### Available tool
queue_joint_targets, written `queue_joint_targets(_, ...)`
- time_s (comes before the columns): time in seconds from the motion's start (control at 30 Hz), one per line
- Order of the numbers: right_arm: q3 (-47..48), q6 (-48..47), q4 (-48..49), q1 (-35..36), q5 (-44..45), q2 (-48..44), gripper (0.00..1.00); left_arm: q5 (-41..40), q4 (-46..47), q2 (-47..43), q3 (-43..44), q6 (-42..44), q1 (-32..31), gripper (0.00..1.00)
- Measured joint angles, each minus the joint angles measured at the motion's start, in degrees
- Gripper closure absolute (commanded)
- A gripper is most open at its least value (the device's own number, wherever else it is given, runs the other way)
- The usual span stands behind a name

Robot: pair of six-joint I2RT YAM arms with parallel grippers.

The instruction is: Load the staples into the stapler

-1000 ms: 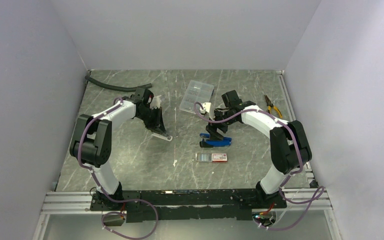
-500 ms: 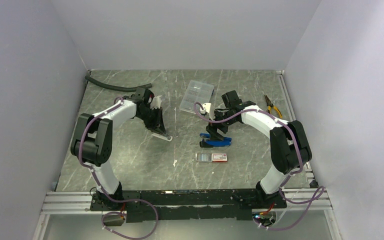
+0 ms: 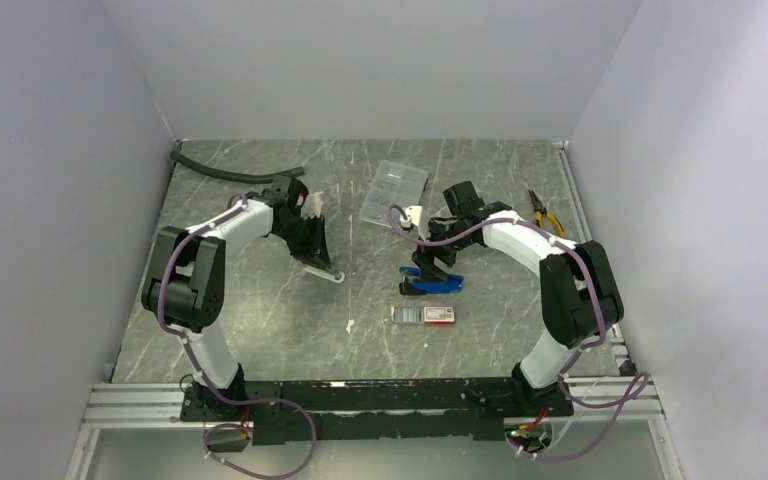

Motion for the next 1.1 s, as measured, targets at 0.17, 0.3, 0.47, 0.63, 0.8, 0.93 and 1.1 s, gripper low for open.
queue_joint_targets(0.17, 0.00, 0.00, -0.02, 0.02, 0.00, 0.09, 0.18, -0.52, -0.28, 0.04, 0.24, 0.02, 0.00, 0.86)
queue_joint_targets(0.3, 0.00, 0.00, -0.07, 0.02, 0.02, 0.37, 0.18, -0.81, -0.42, 0.04, 0.46, 0.07, 0.00, 0.86)
queue_joint_targets(0.47, 0.00, -0.02, -0.09, 0.00, 0.02, 0.42, 0.18, -0.94, -0.46, 0.04, 0.70, 0.17, 0.00, 0.85)
queue_joint_targets(0.63, 0.00, -0.02, -0.15, 0.00, 0.02, 0.55, 0.18, -0.94, -0.46, 0.04, 0.70, 0.17, 0.00, 0.84)
queue_joint_targets(0.8, 0.00, -0.04, -0.17, 0.00, 0.02, 0.61, 0.18, -0.96, -0.46, 0.09, 0.70, 0.17, 0.00, 0.84)
queue_joint_targets(0.93, 0.00, -0.04, -0.20, 0.00, 0.02, 0.61, 0.18, -0.96, -0.46, 0.15, 0.72, 0.20, 0.00, 0.84)
queue_joint_targets(1.1, 0.00, -0.04, -0.20, 0.00, 0.02, 0.61, 0.18, -0.98, -0.46, 0.15, 0.72, 0.20, 0.00, 0.83)
